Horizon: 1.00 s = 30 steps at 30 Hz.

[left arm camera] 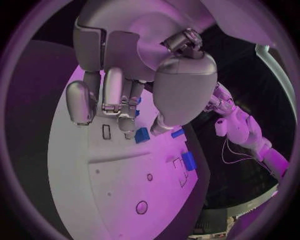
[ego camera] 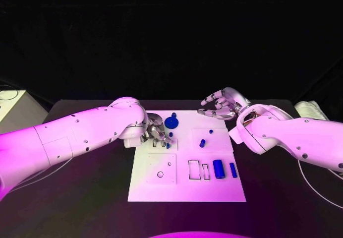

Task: Assemble the parts on the task board

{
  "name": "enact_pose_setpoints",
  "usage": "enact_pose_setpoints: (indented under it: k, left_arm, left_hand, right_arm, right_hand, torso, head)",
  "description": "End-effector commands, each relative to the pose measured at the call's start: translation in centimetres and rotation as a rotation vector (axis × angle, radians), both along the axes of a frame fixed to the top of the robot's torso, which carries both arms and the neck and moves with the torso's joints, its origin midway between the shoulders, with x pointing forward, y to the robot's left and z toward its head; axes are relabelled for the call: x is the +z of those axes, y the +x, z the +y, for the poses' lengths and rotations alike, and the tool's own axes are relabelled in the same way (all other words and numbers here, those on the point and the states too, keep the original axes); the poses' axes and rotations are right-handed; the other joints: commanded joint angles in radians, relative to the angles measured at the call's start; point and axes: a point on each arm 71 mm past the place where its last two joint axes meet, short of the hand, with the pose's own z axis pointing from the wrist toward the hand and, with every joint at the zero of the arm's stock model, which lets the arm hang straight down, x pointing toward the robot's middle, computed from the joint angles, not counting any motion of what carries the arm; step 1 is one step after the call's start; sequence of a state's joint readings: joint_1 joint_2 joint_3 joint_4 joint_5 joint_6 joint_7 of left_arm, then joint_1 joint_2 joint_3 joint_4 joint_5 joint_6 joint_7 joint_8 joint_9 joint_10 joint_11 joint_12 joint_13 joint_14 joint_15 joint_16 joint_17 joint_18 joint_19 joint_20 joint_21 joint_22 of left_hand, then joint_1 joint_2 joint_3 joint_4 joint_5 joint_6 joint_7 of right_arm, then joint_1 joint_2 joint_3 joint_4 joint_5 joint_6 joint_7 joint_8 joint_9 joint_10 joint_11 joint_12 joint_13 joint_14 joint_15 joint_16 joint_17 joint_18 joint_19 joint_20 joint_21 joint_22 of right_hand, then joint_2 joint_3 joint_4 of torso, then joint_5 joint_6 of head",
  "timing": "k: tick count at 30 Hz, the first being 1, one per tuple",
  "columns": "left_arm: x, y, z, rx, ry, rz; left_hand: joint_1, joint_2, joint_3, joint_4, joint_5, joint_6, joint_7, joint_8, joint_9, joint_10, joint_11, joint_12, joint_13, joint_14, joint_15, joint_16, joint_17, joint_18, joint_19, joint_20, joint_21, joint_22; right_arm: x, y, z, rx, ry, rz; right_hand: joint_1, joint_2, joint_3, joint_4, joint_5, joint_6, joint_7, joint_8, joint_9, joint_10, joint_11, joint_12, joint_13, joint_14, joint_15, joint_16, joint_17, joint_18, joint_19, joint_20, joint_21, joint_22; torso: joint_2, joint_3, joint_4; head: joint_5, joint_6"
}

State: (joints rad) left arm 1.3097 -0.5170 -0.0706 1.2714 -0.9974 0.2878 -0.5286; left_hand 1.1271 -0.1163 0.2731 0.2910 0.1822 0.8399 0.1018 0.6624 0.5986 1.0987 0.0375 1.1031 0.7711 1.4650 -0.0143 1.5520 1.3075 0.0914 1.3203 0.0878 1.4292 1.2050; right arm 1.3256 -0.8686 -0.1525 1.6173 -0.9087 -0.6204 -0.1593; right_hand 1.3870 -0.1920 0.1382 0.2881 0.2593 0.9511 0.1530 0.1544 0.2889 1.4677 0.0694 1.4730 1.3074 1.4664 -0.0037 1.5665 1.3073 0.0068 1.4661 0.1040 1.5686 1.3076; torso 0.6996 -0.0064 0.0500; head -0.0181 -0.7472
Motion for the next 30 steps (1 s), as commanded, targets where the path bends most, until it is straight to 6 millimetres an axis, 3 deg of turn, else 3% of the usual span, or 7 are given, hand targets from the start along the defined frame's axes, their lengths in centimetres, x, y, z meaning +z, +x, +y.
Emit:
enact_pose_setpoints:
  k: [1, 12, 30]
  left_arm:
    - [0.03, -0.14, -0.29, -0.010, -0.014, 0.021]
    - [0.00, -0.14, -0.46, -0.008, -0.025, 0.030]
    - [-0.07, 0.17, -0.27, 0.004, -0.021, 0.021]
  left_hand:
    - [0.016, 0.001, 0.001, 0.000, 0.004, -0.005, 0.002, 0.005, 0.004, -0.004, -0.003, 0.005, 0.002, 0.077, -0.007, -0.004, 0.204, -0.013, -0.002, 0.000, 0.000, 0.001]
    - [0.077, 0.028, 0.034, -0.001, 0.005, -0.010, -0.004, 0.008, 0.032, -0.002, -0.009, 0.009, 0.010, 0.078, -0.012, -0.004, 0.207, -0.013, 0.000, -0.002, 0.002, 0.006]
    - [0.135, 0.034, 0.086, -0.003, 0.005, -0.005, -0.011, 0.002, 0.051, 0.010, -0.015, 0.017, 0.026, 0.083, -0.017, 0.000, 0.218, -0.015, 0.005, -0.005, 0.006, 0.015]
  right_arm:
    - [-0.04, -0.03, 0.19, 0.020, -0.018, -0.002]
    - [-0.14, 0.01, 0.32, 0.024, -0.022, 0.003]
    - [-0.25, -0.01, 0.31, 0.029, -0.033, 0.012]
  right_hand:
    - [-0.011, 0.002, -0.001, 0.001, -0.003, 0.000, -0.001, 0.006, -0.001, 0.038, 0.000, 0.000, 0.202, 0.102, 0.002, 0.000, 0.255, -0.007, 0.105, -0.001, 0.002, 0.263]
    - [-0.011, 0.003, 0.000, 0.001, -0.005, 0.001, -0.001, 0.006, -0.001, 0.037, 0.000, -0.001, 0.202, 0.102, 0.002, 0.001, 0.255, -0.007, 0.105, -0.002, 0.002, 0.263]
    - [-0.010, 0.006, 0.001, 0.000, -0.006, 0.002, -0.001, 0.007, -0.001, 0.039, -0.001, 0.001, 0.203, 0.102, 0.001, 0.001, 0.256, -0.007, 0.105, -0.002, 0.002, 0.263]
  torso:
    - [0.000, -0.0002, 0.0008]
    - [0.000, 0.0011, -0.0003]
    - [0.002, 0.0003, -0.0006]
  head:
    - [-0.001, -0.001]
    - [-0.001, -0.002]
    - [-0.002, -0.002]
